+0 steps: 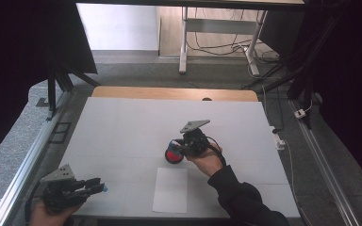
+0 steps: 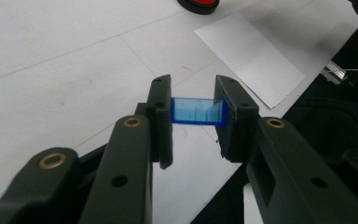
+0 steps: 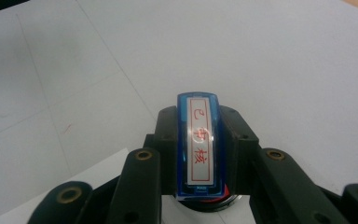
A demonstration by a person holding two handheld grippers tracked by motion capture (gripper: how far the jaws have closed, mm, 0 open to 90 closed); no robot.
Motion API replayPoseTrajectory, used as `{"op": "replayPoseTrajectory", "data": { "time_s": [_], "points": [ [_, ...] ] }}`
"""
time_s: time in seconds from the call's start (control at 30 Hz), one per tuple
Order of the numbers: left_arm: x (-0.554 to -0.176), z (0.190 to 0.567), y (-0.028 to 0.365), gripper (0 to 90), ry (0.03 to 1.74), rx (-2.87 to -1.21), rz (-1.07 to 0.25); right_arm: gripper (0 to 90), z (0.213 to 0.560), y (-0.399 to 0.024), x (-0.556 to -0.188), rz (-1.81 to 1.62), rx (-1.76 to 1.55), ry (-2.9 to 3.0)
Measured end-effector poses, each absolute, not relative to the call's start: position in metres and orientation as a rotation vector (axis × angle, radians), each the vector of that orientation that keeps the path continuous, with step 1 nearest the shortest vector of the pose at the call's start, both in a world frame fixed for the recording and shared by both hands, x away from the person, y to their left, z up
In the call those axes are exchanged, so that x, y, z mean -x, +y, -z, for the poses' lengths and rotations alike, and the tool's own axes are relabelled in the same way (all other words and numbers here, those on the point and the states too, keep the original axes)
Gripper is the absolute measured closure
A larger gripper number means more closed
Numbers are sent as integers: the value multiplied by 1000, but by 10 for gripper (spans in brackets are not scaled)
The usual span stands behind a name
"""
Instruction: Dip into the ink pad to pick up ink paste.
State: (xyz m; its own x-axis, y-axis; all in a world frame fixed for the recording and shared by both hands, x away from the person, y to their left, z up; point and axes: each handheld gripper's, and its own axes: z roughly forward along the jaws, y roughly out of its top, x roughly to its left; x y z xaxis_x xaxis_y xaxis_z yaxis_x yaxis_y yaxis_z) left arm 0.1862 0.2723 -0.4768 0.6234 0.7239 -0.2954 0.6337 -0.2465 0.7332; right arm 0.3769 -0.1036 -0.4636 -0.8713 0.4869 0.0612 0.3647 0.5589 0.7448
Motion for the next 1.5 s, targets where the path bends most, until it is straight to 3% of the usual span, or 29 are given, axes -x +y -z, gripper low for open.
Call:
{"op": "replayPoseTrajectory", "data": {
  "time_s": [1.5],
  "points": [
    [-185,476,274,684,1032,-1934,-133,712,439,-123,-318,-1324,-555,2707]
  ]
}}
